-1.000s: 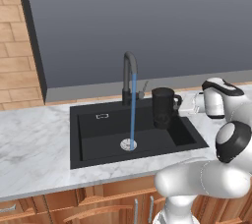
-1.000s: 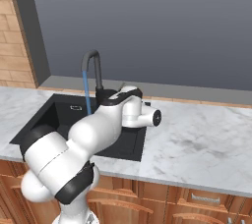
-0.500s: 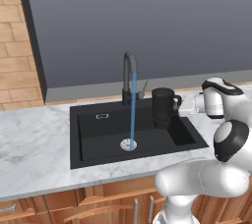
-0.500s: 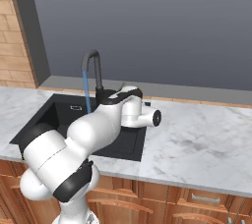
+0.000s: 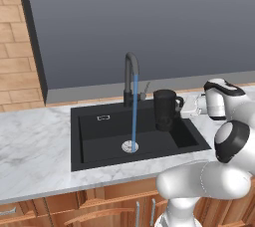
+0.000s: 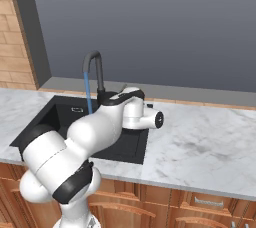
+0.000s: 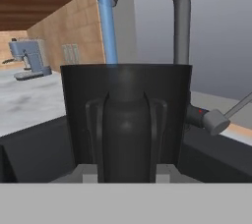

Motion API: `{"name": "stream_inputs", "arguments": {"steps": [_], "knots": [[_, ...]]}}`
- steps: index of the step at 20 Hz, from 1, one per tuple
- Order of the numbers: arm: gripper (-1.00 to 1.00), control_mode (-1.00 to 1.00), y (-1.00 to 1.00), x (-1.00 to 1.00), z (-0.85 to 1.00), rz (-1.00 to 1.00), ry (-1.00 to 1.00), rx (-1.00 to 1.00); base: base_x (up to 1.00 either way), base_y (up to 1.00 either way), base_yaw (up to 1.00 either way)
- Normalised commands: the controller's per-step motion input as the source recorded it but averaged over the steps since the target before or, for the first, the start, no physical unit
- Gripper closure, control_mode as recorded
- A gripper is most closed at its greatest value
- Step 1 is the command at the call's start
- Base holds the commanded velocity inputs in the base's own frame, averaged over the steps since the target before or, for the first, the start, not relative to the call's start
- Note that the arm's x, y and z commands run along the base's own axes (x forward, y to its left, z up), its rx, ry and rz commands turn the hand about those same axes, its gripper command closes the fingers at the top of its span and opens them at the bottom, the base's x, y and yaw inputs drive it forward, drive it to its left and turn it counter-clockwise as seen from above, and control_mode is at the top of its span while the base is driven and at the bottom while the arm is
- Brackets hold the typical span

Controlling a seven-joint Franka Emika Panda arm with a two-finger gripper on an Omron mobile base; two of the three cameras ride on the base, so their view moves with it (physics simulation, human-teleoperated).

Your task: Turn on the sink faucet and place the jug under the water for a few seconds to fill it up.

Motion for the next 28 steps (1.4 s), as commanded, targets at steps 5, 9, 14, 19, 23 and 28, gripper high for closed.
{"name": "stream_inputs", "arguments": {"steps": [5,9,14,19,23,28], "knots": [[1.00,-1.00,0.00,0.00,0.00,0.00,0.00,0.00,0.00,0.00,0.00],[1.00,-1.00,0.00,0.00,0.00,0.00,0.00,0.00,0.00,0.00,0.00],[1.00,-1.00,0.00,0.00,0.00,0.00,0.00,0.00,0.00,0.00,0.00],[1.00,-1.00,-0.04,0.05,0.00,0.00,-0.02,0.00,0.00,0.00,0.00],[1.00,-1.00,-0.12,0.00,0.00,0.00,0.00,0.01,0.00,0.00,0.00],[1.00,-1.00,-0.02,0.16,0.00,0.00,0.09,0.00,0.00,0.00,0.00]]}}
